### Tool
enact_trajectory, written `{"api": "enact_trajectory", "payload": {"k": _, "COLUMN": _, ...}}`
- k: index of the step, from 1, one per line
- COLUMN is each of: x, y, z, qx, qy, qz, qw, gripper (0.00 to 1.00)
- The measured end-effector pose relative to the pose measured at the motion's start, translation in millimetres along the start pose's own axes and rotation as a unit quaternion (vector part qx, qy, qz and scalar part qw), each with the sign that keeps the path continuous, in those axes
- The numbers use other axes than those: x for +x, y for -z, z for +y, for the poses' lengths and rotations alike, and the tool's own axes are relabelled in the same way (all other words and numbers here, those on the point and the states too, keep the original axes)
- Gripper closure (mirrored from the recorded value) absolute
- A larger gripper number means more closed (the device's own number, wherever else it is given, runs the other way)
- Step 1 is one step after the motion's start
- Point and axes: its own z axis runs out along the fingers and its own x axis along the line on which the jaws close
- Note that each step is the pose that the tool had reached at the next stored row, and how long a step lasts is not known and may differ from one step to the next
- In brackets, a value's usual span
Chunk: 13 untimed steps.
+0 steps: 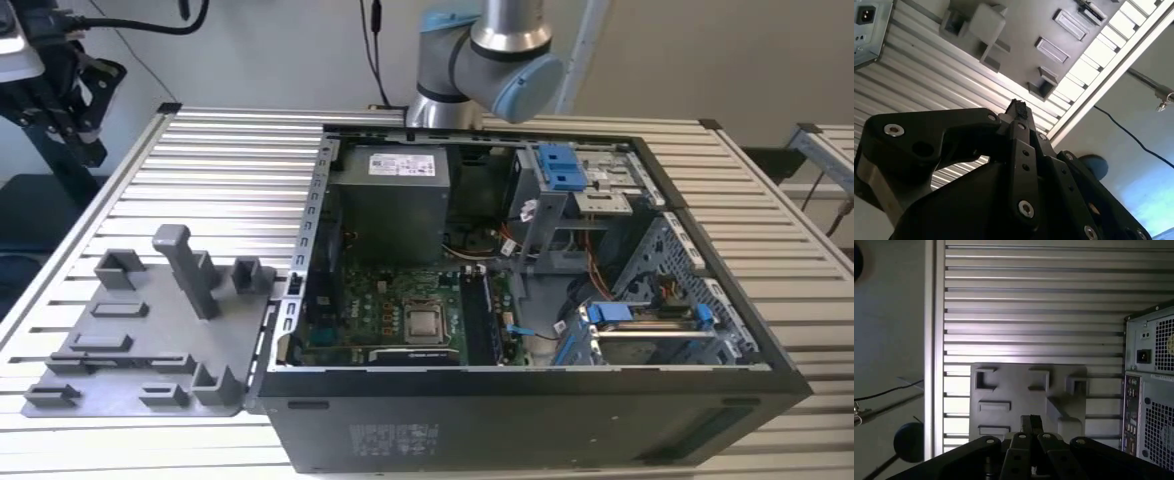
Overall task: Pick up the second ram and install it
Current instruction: 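Reach for the second ram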
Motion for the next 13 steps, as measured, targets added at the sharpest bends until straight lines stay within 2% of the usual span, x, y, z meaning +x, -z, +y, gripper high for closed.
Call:
{"api": "enact_trajectory", "payload": {"k": 7, "x": 0.5, "y": 0.0, "z": -19.4, "qx": 0.0, "qy": 0.0, "qz": 0.0004, "qw": 1.0, "gripper": 0.89}}
{"api": "enact_trajectory", "payload": {"k": 13, "x": 3.9, "y": -0.6, "z": -32.4, "qx": 0.0, "qy": 0.0, "qz": 0.0006, "qw": 1.0, "gripper": 0.89}}
